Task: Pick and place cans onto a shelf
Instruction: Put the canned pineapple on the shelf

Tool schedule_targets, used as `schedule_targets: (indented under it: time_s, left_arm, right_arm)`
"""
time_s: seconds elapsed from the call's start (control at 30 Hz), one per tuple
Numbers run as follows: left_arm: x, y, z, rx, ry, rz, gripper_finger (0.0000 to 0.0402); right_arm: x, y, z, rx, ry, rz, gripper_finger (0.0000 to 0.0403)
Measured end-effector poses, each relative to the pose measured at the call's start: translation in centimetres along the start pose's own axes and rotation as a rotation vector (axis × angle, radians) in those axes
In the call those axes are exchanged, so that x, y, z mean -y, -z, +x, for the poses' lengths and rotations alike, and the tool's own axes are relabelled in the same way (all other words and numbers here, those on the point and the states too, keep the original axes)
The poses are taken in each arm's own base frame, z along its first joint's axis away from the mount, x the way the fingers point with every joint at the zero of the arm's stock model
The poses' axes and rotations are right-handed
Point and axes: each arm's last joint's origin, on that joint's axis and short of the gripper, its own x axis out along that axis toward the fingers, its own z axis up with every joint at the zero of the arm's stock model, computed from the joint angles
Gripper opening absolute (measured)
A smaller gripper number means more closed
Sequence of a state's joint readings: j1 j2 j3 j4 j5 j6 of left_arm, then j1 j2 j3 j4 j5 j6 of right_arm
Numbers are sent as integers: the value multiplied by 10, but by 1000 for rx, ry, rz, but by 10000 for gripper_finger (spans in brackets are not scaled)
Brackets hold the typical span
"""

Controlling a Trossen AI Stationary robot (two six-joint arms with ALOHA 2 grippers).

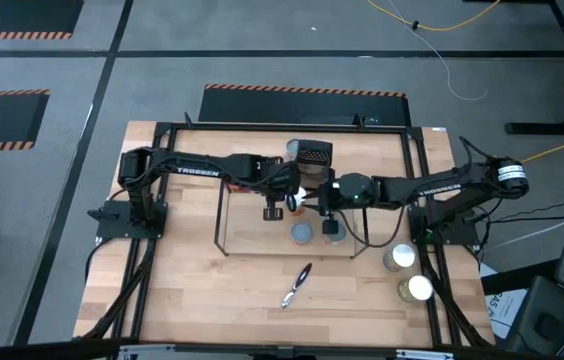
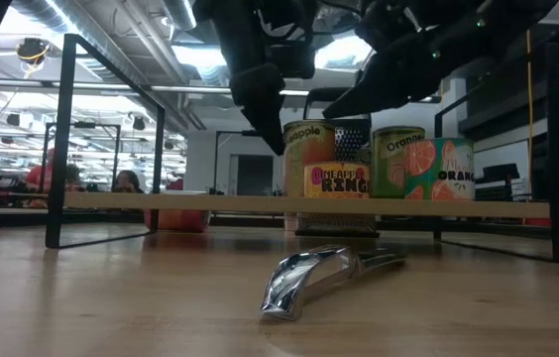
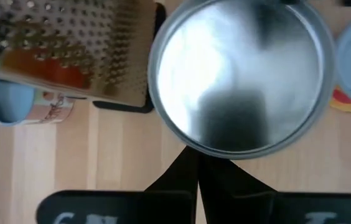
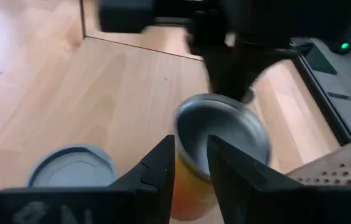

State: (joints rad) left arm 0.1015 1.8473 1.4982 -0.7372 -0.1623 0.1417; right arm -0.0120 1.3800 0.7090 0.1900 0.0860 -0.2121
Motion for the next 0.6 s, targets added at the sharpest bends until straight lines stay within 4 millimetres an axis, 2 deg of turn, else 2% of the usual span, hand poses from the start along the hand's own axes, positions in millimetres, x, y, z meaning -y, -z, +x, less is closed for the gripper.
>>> schedule_targets:
  time_s: [0.27, 0.6]
  left_arm:
    - [11, -2, -2, 7, 13, 24, 2]
    - [14, -7, -3, 63, 7, 24, 1]
  right_arm:
    - [10, 2, 1, -10, 31, 18, 99]
    - [15, 4, 1, -14, 48, 26, 99]
